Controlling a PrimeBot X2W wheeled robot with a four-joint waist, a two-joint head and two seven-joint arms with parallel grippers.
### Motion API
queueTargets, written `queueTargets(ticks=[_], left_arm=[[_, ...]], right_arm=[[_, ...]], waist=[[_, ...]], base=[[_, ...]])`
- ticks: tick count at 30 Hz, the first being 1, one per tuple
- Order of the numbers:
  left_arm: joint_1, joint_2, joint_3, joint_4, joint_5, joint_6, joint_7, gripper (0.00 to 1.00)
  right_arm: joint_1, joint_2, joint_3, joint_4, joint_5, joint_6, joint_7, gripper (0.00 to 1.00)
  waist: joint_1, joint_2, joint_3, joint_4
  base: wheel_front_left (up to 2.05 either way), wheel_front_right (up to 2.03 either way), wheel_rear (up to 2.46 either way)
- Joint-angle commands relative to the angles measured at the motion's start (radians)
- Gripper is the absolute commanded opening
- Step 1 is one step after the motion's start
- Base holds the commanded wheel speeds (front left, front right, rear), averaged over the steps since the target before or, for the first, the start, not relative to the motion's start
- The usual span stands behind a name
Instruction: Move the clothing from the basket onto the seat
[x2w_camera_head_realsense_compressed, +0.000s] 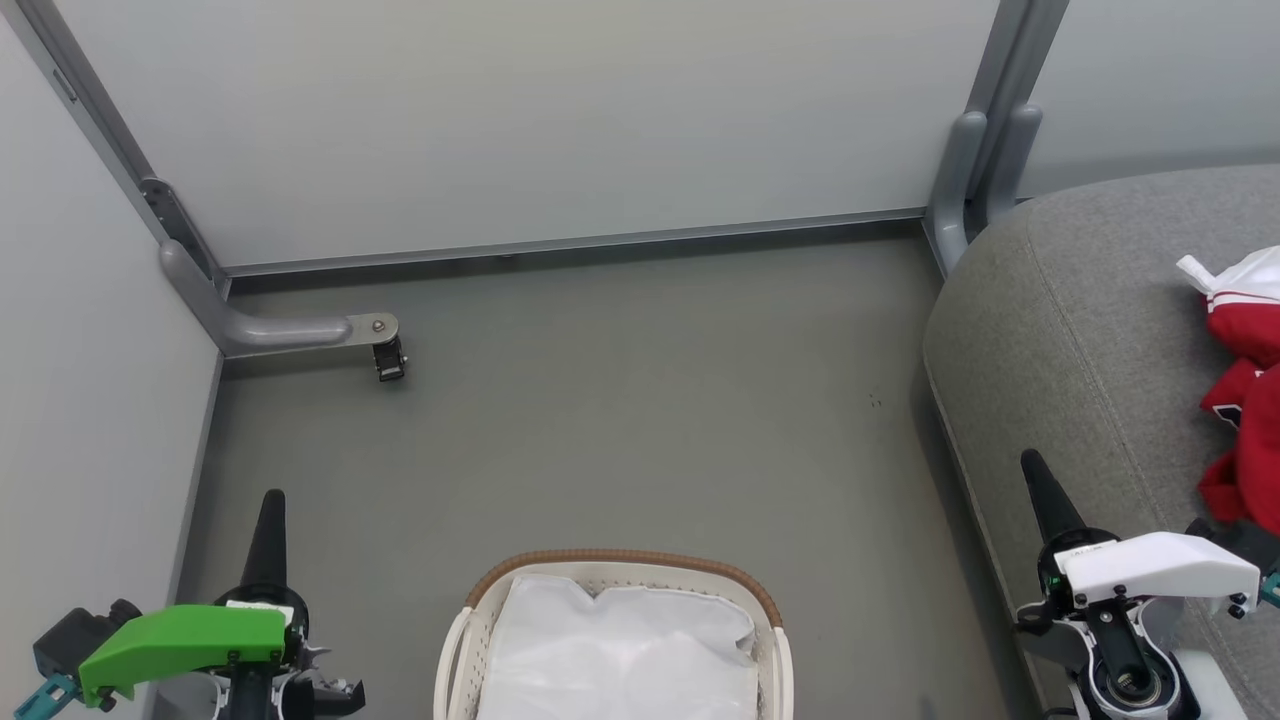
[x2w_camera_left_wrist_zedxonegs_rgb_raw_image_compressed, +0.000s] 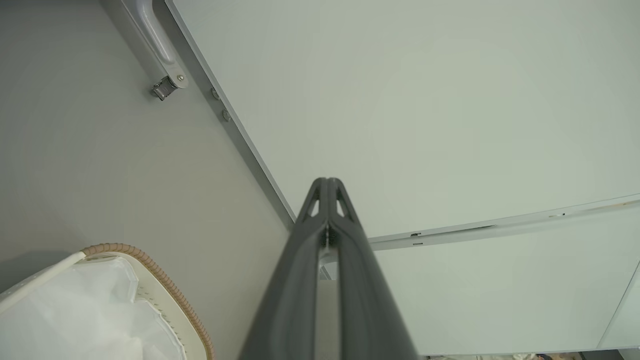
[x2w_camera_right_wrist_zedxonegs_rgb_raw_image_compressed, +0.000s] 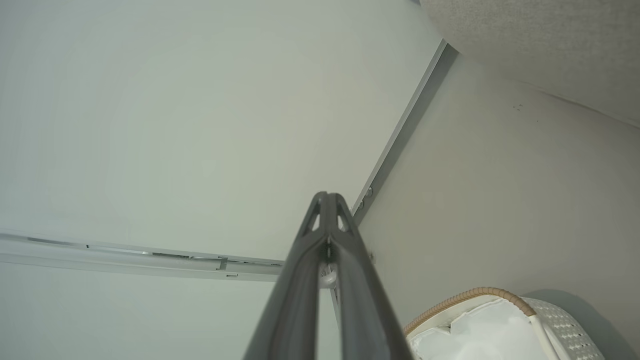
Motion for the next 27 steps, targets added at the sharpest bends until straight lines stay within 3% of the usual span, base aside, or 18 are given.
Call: queueTargets(ticks=[1,27], left_arm=[[-0.019,0.008,0.006,-0.010,-0.022,-0.006,0.006,0.00],[-0.021,0.009,0.012,-0.044,-0.224,-0.007,0.059,0.00]], right_arm=[[0.004,-0.006,-0.006,-0.013,0.025,-0.001,0.006,0.00],[0.026,-0.007,-0.035,-0.046,0.231,-0.001,0.058,0.00]], waist=[[0.0000,0.0000,-0.001,0.000],[0.0000,0.0000,-0.012,0.004]], base=[[0.00,0.00,0.00],[0.00,0.00,0.00]])
